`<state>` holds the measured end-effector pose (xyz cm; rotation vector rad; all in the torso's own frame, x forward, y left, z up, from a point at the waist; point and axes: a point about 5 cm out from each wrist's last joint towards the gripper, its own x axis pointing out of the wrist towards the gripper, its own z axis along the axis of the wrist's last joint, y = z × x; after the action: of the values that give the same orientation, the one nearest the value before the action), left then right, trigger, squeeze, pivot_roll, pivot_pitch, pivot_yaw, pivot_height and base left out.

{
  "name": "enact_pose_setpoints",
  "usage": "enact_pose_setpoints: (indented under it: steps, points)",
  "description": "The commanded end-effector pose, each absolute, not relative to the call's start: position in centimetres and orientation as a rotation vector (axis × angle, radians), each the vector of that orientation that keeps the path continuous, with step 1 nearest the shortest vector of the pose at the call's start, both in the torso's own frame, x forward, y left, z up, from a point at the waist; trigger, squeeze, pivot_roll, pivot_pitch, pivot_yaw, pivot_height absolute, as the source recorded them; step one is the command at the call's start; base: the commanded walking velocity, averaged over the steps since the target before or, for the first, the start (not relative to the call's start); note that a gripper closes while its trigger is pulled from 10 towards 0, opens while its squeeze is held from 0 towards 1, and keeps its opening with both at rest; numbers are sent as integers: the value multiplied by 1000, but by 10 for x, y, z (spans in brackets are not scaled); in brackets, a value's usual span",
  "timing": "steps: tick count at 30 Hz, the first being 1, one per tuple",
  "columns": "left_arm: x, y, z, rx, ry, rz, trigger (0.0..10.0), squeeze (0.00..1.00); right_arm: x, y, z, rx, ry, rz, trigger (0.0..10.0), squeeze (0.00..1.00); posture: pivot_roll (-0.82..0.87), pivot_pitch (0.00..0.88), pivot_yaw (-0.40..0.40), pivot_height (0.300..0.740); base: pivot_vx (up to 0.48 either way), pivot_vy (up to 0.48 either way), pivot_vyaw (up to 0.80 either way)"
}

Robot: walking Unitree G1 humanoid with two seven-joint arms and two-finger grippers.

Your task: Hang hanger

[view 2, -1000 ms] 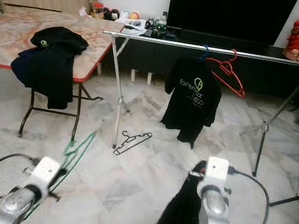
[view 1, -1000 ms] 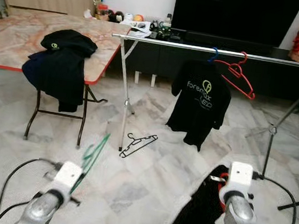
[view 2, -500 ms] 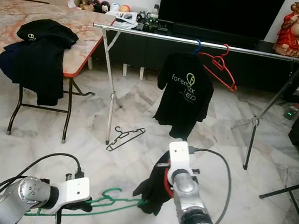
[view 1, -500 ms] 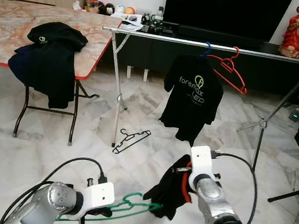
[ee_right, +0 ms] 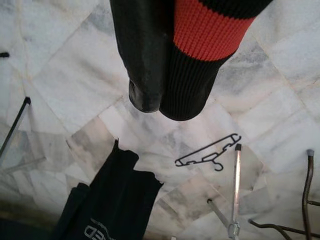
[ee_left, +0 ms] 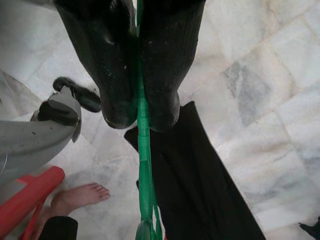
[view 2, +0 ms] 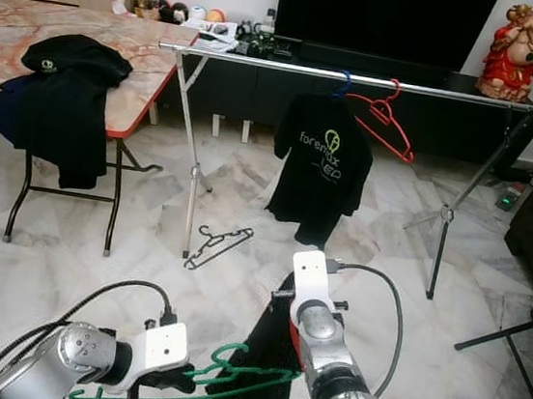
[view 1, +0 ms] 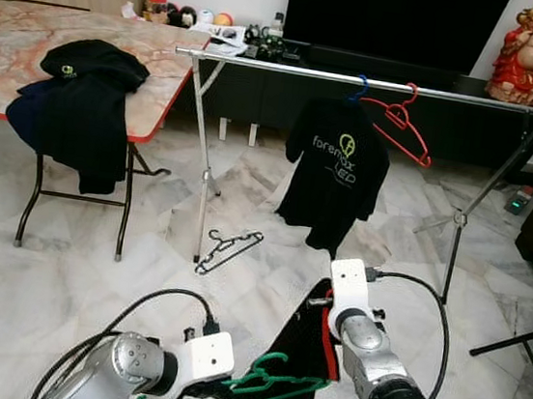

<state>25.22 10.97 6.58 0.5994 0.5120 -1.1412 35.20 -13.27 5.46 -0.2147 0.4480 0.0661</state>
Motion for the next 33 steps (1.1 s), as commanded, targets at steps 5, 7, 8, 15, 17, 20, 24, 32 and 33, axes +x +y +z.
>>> enact_pose_setpoints:
  steps: [5, 7, 8, 15, 17, 20, 24, 32, 33]
  points:
    - [239, 85, 76, 453, 450, -1249, 10000, 0, 355, -125, 59, -181, 446, 57, 10000, 0, 159, 0, -97, 740, 0, 0, 0]
    - [238, 83, 78, 443, 448, -1250, 10000, 0, 355, -125, 59, -180, 447, 56, 10000, 0, 159, 0, -97, 740, 0, 0, 0]
    - [238, 82, 78, 442, 449, -1248, 10000, 0, 355, -125, 59, -173, 451, 53, 10000, 0, 160, 0, -99, 740, 0, 0, 0]
    - [260, 93, 75, 540, 411, -1032, 10000, 0, 356, -126, 60, -150, 453, 43, 10000, 0, 156, 0, -99, 740, 0, 0, 0]
    - [264, 96, 75, 557, 411, -987, 10000, 0, 356, -126, 60, -147, 453, 40, 10000, 0, 157, 0, -99, 740, 0, 0, 0]
    - [267, 100, 76, 555, 417, -961, 10000, 0, 356, -128, 60, -139, 453, 33, 10000, 0, 159, 0, -100, 740, 0, 0, 0]
    - [267, 105, 75, 575, 438, -950, 10000, 0, 357, -130, 61, -138, 452, 30, 10000, 0, 160, 0, -102, 740, 0, 0, 0]
    - [268, 124, 66, 637, 502, -890, 10000, 0, 359, -140, 64, -142, 448, 11, 10000, 0, 163, 0, -104, 740, 0, 0, 0]
    - [268, 125, 66, 639, 502, -883, 10000, 0, 359, -141, 64, -142, 448, 10, 10000, 0, 163, 0, -104, 740, 0, 0, 0]
